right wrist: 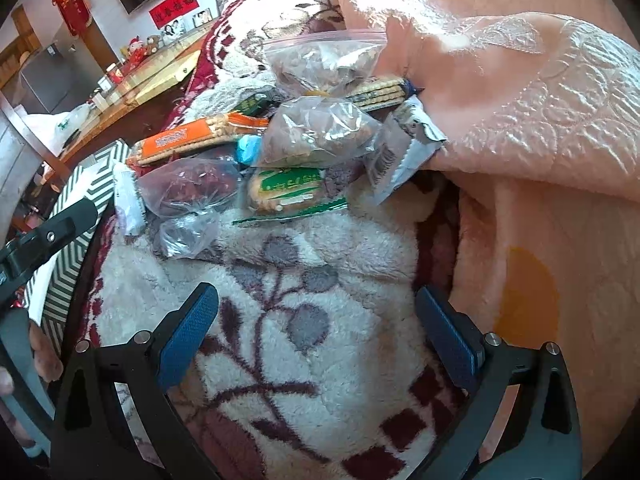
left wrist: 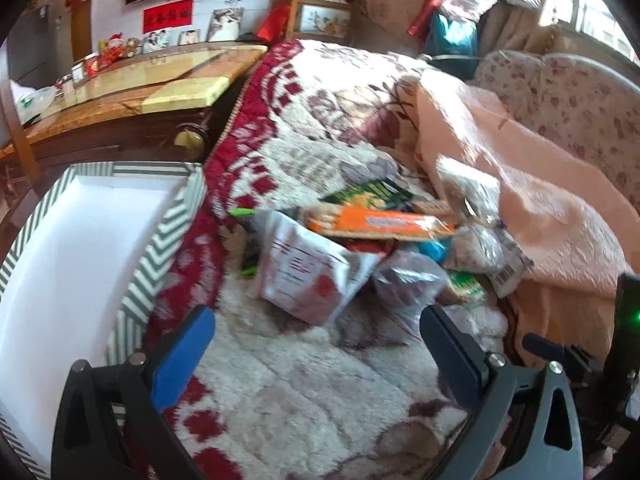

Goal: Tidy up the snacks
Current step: 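Move both grippers toward the snack pile beside the emptied striped box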

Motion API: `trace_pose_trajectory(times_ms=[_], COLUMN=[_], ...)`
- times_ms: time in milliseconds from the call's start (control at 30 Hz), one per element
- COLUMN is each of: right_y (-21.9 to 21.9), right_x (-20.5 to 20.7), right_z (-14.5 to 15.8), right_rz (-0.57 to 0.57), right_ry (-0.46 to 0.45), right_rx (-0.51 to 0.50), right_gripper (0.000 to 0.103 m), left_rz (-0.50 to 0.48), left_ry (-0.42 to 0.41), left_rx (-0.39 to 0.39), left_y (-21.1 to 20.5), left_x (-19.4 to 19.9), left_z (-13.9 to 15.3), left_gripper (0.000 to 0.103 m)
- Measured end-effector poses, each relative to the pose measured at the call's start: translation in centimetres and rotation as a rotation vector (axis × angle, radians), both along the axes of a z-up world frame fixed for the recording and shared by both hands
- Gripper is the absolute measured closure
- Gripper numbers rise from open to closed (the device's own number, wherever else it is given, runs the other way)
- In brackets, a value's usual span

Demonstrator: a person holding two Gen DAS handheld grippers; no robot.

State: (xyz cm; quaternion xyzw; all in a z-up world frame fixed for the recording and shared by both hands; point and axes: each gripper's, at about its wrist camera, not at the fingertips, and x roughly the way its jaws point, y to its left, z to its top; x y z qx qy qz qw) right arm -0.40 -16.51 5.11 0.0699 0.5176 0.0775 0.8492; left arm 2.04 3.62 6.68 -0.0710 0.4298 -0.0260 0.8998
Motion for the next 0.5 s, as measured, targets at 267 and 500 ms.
trace_pose_trajectory(times_ms=[267,500], right_y=[-1.1,-1.7], right_x=[0.2,0.1], right_z=[-0.5,-0.9], right_rz=[-0.043,-0.056], right_ry=[0.039,0.070], right_rx=[0.001,0.018], right_gripper=[0.003,0.003], left_rz=[-0.046,-0.028], left_ry=[0.044,0.066], left_rx=[-0.041,-0.060], left_y=[-3.4,-6.3], left_x=[0.7,2.8], left_z=[-0.6,-0.9], left_gripper=[0.000,0.000])
